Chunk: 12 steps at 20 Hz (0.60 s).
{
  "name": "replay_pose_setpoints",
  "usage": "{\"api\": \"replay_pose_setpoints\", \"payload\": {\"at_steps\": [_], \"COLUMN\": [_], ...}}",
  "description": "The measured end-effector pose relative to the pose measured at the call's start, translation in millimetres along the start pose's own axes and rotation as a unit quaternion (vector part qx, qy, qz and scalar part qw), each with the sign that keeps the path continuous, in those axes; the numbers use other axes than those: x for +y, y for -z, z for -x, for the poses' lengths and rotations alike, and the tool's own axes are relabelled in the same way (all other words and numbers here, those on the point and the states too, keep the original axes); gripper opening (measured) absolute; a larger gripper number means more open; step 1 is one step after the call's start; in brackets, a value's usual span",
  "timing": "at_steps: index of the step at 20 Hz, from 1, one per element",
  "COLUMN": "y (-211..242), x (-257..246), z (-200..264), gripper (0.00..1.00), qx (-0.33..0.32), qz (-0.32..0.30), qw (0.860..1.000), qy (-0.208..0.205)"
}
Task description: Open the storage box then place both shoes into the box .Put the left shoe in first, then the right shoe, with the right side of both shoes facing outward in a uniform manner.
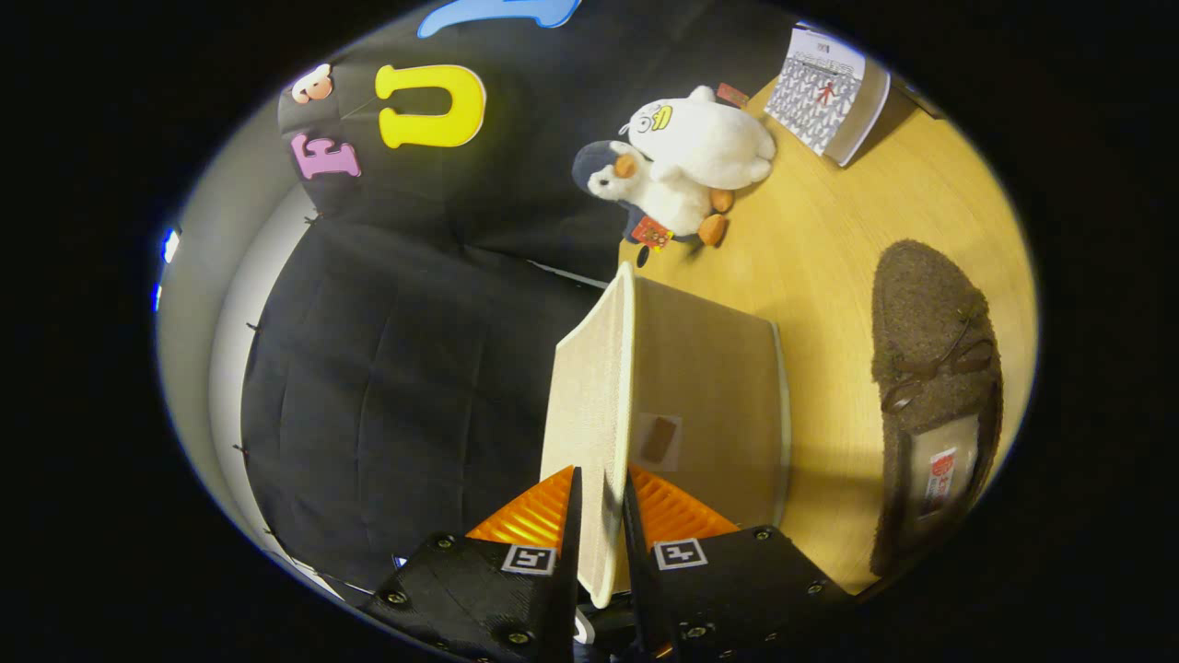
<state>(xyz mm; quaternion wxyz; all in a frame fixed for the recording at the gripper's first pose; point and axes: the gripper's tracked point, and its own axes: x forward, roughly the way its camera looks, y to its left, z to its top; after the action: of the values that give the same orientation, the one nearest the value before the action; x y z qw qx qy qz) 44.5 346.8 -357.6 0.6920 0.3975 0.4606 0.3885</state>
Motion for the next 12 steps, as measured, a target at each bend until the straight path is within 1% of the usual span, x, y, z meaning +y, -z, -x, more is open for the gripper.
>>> {"api": "replay_pose_setpoints", "payload": {"at_steps": [2, 4, 5, 6, 7, 8, 10, 12], "y": [6, 12, 16, 6, 4, 9, 7, 1], "x": [14, 25, 10, -6, -8, 1, 19, 43], "z": [4, 5, 8, -3, 1, -4, 1, 0], "gripper": [0.24, 0.24, 0.24, 0.05, 0.03, 0.05, 0.05, 0.05], "qx": [0.019, 0.035, 0.029, 0.034, 0.039, 0.037, 0.03, 0.023], "qz": [0.026, 0.053, 0.068, 0.067, 0.061, 0.052, 0.046, 0.052], "qw": [0.999, 0.998, 0.997, 0.994, 0.994, 0.995, 0.996, 0.997], "qy": [-0.013, -0.015, 0.033, 0.076, 0.083, 0.079, 0.067, 0.052]}}
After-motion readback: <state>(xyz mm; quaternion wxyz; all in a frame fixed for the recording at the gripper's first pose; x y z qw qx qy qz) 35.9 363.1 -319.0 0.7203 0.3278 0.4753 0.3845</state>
